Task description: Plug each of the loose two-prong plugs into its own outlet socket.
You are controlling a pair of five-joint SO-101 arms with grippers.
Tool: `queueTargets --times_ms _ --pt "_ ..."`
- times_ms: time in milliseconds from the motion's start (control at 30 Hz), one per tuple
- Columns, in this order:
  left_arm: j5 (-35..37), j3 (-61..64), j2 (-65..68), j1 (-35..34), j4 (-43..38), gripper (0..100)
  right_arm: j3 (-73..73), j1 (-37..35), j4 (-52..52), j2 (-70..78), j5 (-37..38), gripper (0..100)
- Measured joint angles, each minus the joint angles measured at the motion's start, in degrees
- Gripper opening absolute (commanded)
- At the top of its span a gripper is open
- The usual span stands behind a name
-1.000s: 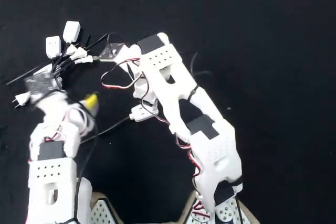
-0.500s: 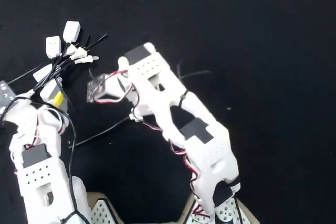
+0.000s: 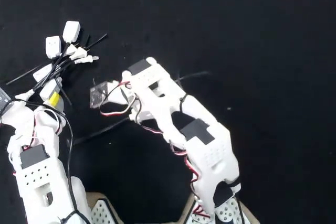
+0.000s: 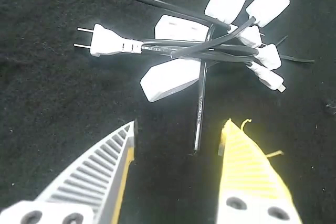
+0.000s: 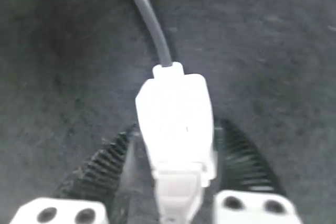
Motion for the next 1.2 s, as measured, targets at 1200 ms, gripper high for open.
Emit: queueTargets --times_ms 1200 --pt "-7.74 0.00 0.00 11.34 0.00 26 -76.22 64.26 16.88 38.77 -44.31 1.1"
